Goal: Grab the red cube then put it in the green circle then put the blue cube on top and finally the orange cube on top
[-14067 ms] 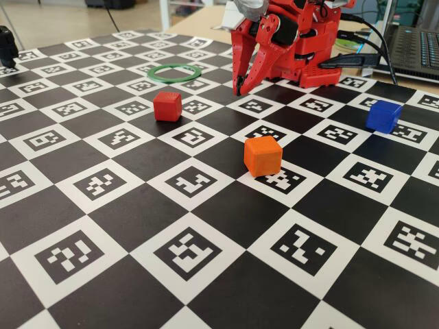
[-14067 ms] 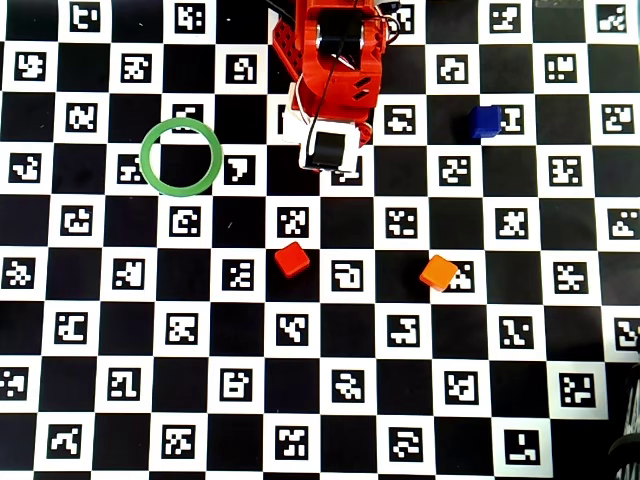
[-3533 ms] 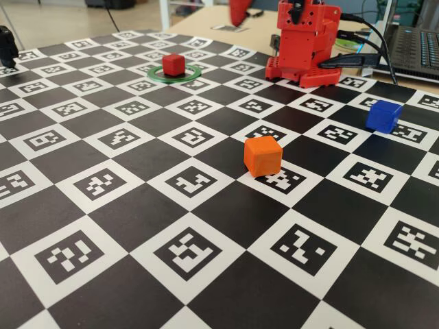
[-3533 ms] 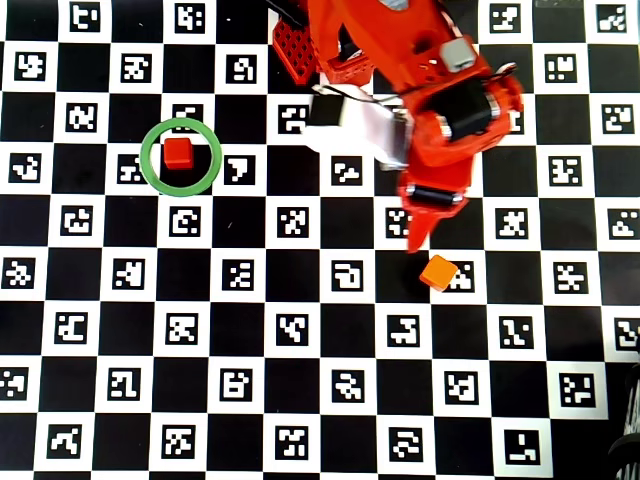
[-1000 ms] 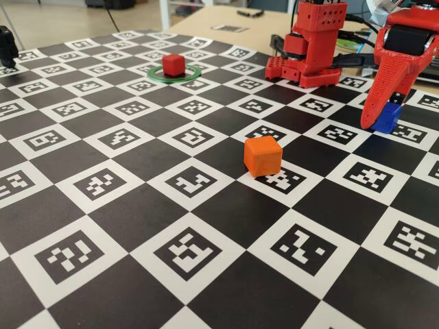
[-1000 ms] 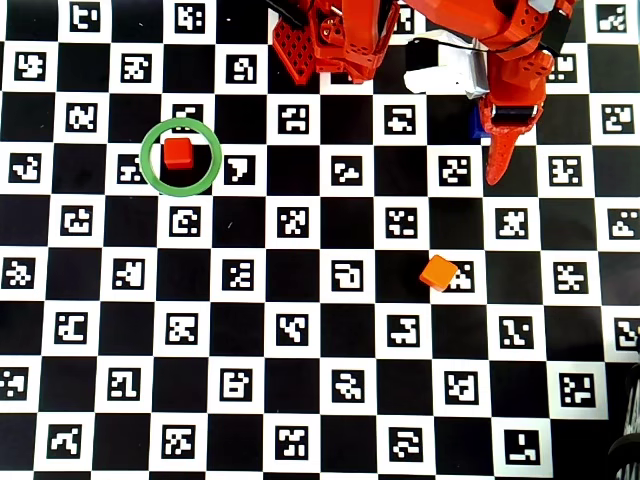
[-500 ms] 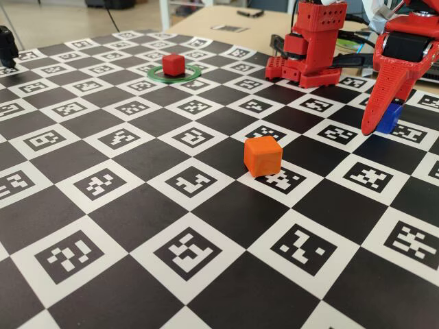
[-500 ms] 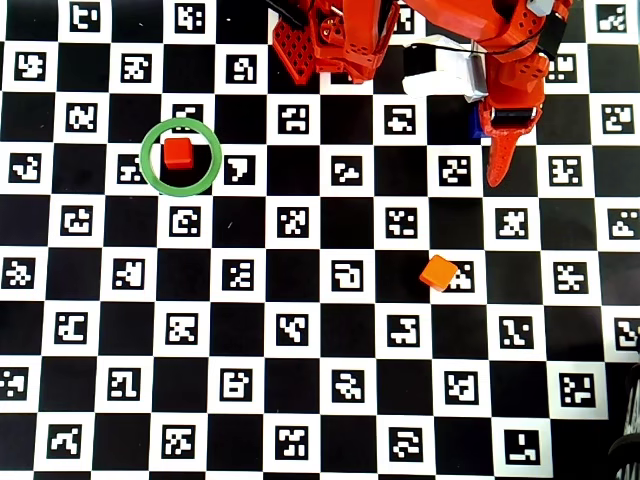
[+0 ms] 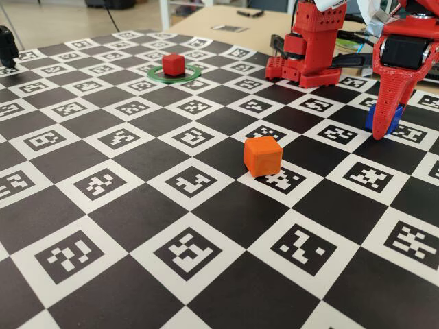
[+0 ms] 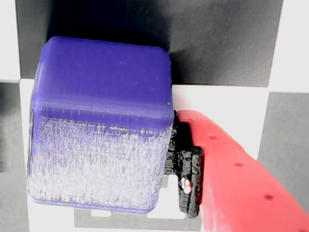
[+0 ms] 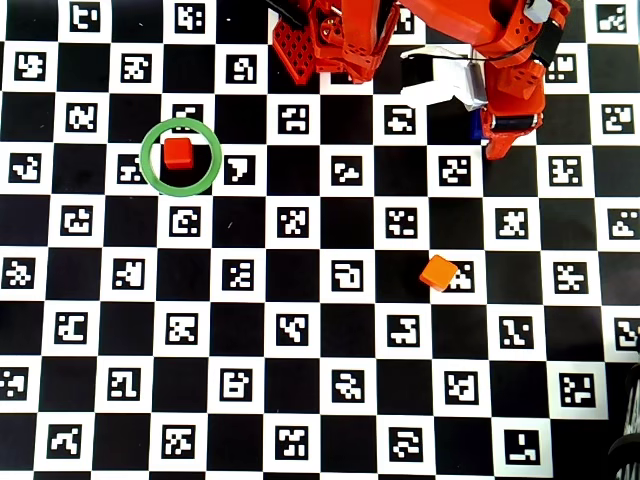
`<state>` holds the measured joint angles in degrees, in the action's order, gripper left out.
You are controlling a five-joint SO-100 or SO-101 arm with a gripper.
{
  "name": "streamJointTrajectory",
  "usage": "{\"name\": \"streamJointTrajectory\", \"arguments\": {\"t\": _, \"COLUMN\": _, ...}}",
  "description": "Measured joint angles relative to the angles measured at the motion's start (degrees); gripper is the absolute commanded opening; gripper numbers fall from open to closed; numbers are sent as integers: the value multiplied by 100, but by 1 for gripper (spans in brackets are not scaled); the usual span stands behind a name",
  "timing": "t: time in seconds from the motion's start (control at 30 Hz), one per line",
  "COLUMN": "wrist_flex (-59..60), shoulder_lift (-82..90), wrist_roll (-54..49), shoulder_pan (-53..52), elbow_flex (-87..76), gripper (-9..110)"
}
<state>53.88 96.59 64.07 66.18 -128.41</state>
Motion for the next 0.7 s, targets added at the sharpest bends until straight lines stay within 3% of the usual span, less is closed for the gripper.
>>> {"name": "streamJointTrajectory", "arguments": {"t": 0.7, "wrist_flex": 0, "shoulder_lift": 18, "wrist_roll": -176, "shoulder_pan": -290, "elbow_flex": -97, "gripper": 13}}
